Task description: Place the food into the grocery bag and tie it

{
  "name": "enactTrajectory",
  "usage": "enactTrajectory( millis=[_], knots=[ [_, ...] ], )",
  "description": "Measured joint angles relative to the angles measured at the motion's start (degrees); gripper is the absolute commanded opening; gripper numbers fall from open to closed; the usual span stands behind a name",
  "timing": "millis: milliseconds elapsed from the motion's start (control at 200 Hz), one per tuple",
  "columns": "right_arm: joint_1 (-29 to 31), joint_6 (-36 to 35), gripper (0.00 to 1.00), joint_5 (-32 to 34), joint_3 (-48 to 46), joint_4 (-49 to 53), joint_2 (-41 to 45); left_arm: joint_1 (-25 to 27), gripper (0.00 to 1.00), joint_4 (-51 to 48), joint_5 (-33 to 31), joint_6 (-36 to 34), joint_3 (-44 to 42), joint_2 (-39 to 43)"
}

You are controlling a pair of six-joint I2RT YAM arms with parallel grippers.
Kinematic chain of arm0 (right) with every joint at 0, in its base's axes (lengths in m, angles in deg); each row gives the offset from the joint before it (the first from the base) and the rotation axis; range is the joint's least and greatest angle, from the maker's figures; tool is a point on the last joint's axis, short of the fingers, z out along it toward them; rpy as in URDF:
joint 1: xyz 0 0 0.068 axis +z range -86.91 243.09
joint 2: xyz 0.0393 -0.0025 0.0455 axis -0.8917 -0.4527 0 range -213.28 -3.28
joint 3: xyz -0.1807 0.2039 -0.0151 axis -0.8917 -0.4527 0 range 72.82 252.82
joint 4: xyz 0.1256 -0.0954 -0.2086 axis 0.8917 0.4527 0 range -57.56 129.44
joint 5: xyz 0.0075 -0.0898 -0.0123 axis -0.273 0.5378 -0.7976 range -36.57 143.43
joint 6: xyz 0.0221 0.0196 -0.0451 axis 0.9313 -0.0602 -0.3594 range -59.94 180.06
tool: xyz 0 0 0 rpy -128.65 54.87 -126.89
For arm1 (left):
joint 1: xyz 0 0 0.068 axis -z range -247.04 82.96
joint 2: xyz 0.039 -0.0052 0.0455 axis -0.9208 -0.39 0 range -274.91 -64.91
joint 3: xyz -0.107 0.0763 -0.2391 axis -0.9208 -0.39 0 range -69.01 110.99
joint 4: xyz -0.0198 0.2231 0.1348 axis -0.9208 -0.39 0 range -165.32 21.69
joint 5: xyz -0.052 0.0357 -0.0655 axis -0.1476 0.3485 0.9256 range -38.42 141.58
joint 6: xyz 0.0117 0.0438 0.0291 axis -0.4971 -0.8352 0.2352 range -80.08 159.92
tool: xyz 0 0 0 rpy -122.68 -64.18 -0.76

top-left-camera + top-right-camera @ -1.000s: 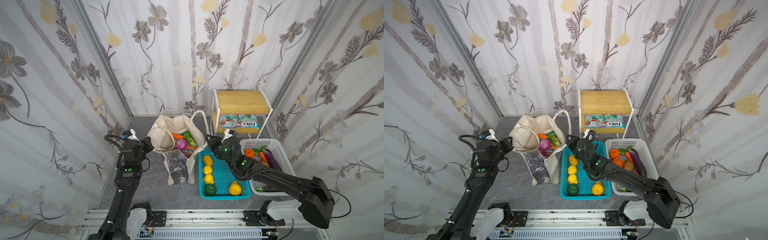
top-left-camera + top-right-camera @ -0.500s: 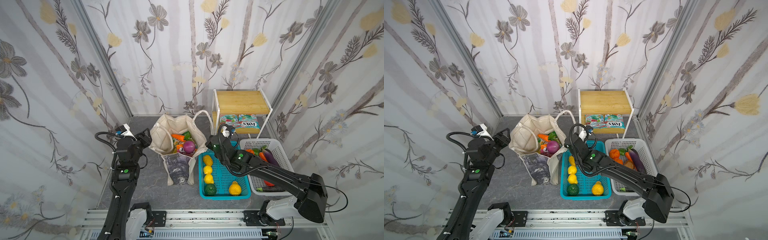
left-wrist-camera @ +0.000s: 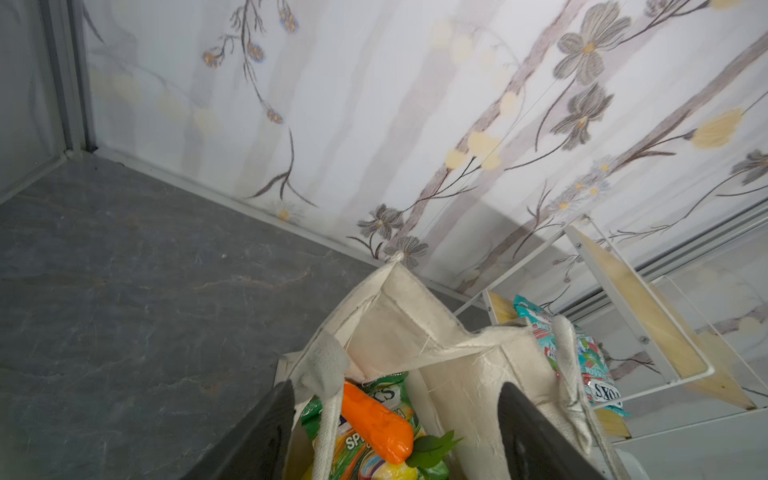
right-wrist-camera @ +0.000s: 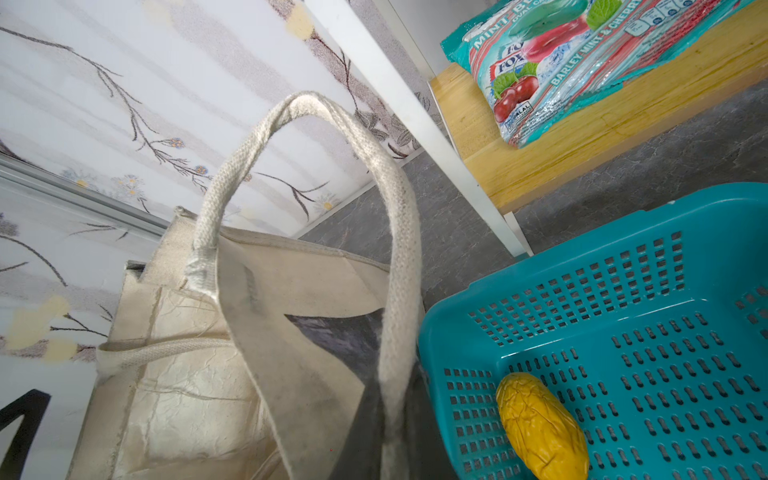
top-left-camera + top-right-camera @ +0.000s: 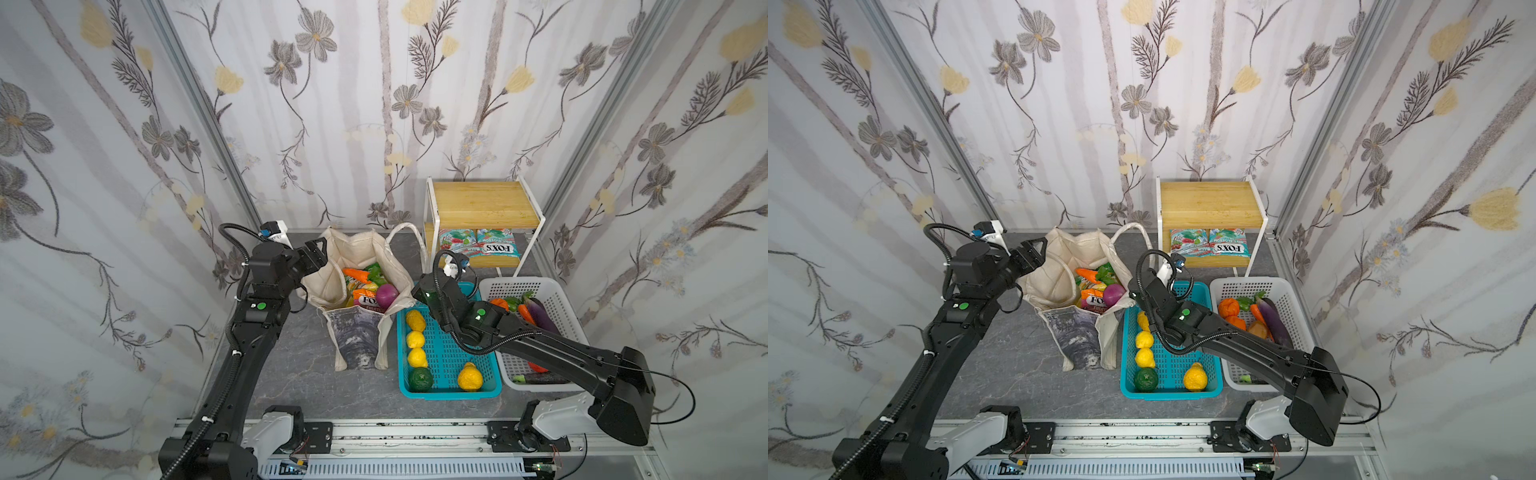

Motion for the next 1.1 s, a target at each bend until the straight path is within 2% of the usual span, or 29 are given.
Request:
enactTrajectory(
  millis=[135,330,580,709,729,759,834,974,1099],
  knots=[
    [0.0,0.0,0.0,0.0,-0.3,0.0,0.0,3.6,0.8,-0.8,-3.6,-1.0,0.3,-3.1],
    [0.0,0.0,0.0,0.0,-0.5,0.0,0.0,4.3,0.79,-0.9,-9.6,-1.2,1.2,-7.6],
    [0.0,0.0,0.0,0.0,-1.2,-0.6,0.0,5.8,0.76,0.9,-13.3,3.3,0.7,-10.9],
    [0.1,0.0,0.0,-0.1,-1.4,-1.0,-0.2,6.9,0.59,4.2,-15.9,5.8,-0.9,-12.7],
    [0.1,0.0,0.0,-0.1,-1.5,-1.2,-0.2,7.0,0.53,4.5,-16.4,6.2,-1.3,-12.9],
    [0.0,0.0,0.0,-0.2,-1.6,-1.2,-0.2,7.0,0.4,4.9,-17.1,6.6,-1.8,-13.1],
    [0.1,0.0,0.0,-0.5,-1.9,-1.2,-0.2,7.3,0.0,6.2,-18.8,7.6,-2.3,-13.6],
    [0.0,-0.3,0.0,-0.5,-2.4,-1.6,-0.2,7.5,0.0,8.0,-19.6,8.3,-2.0,-12.8],
    [0.0,-0.9,0.0,-0.5,-2.4,-2.3,-0.2,7.3,0.0,8.2,-17.9,8.3,-0.5,-8.1]
  ],
)
